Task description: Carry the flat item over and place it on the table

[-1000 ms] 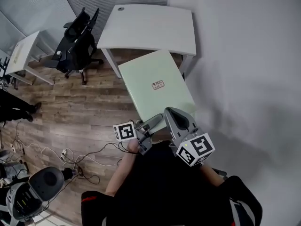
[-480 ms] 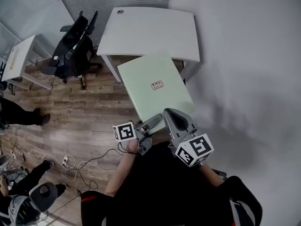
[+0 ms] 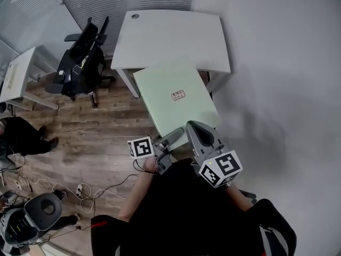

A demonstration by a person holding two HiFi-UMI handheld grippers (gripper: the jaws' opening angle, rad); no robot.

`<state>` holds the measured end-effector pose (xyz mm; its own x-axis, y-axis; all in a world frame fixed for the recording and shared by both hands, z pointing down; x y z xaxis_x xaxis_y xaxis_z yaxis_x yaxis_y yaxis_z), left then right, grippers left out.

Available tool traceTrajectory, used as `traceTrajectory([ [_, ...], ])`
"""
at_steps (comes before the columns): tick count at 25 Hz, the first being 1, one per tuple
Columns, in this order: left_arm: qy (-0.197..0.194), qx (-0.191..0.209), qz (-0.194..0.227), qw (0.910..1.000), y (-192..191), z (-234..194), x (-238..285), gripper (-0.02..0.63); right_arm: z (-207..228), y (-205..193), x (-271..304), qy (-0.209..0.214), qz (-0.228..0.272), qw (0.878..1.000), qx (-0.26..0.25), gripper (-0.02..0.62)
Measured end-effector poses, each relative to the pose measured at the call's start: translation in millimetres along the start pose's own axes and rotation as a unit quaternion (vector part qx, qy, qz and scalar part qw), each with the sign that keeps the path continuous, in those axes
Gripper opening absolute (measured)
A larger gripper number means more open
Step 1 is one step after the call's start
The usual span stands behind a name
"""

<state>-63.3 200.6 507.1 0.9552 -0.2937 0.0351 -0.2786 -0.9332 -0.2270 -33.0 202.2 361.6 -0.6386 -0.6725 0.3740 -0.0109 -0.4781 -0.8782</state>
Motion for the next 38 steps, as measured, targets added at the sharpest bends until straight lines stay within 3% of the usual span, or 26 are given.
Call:
traceTrajectory([
  [10, -0.002, -0.011, -0.017, 0.9998, 12, -9, -10, 0.313, -7, -1, 18, -0.012, 0.011, 1.0, 0.006, 0.002],
  [14, -0.006, 0.008, -0.027, 0.9996, 14, -11, -10, 0.313, -9, -3, 18, -0.025, 0.013, 1.0, 0.004, 0.001],
  [21, -0.006, 0.006, -0.051, 0.9987, 16, -14, -7, 0.313, 4, -5, 20, -0.053, 0.008, 0.998, 0.027, 0.0],
  [27, 0.004, 0.007, -0.059, 0.9982, 21, -12, -7, 0.313, 8, 6, 26, -0.052, 0.011, 0.998, 0.025, 0.0],
  [34, 0.0, -0.002, -0.044, 0.999, 101, -30, 14, 0.313, 49, 46, 91, -0.039, -0.004, 0.999, 0.02, 0.002],
  [38, 0.007, -0.008, -0.047, 0.9988, 117, -40, 33, 0.313, 75, 54, 105, -0.035, -0.006, 0.999, 0.025, 0.0],
])
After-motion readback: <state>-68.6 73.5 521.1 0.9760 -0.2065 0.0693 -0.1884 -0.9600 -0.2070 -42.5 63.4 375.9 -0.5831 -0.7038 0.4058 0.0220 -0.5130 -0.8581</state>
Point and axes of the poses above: the fingertips, and each gripper's own axes: x forward along the fingers, z to its right, y out of its top, the point moved 1 cm from there along -x, backward along the fingers, and after that the axes turned 13 degrees about -z, right-handed, at the moved point
